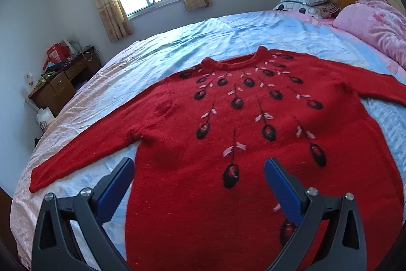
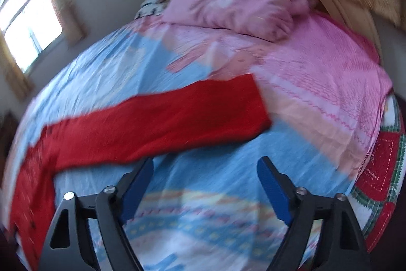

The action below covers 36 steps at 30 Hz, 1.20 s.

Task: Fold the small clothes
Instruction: 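Move the right tool to the sweater sleeve cuff and close on it, then lift the held sleeve with the right tool and carry it across the body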

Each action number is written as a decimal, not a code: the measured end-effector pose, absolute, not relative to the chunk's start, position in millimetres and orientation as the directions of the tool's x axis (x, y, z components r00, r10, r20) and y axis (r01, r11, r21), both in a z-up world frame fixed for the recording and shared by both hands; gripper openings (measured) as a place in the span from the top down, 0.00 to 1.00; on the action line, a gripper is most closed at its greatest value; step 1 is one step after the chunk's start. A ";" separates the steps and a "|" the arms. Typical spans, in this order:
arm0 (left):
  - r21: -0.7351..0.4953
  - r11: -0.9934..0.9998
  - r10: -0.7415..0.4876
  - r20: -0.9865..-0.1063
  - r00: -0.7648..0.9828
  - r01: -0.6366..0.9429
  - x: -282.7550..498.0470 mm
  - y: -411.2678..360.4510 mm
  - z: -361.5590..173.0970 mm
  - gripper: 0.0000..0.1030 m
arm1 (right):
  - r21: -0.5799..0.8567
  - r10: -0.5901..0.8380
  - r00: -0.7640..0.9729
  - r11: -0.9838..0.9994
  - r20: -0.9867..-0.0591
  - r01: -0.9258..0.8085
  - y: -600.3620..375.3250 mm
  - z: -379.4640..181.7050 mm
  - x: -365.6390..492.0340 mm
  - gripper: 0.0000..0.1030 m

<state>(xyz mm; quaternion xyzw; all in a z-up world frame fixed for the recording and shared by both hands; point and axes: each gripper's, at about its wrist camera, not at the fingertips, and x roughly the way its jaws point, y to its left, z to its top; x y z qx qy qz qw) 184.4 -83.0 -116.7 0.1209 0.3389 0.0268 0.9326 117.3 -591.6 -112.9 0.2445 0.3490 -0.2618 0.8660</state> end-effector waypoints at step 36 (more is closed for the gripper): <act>0.067 0.996 0.082 -0.603 0.793 -0.052 183.0 -9.6 -103.6 0.00 | 0.236 -0.338 0.692 0.770 -0.638 0.593 -596.4 -33.0 180.8 0.96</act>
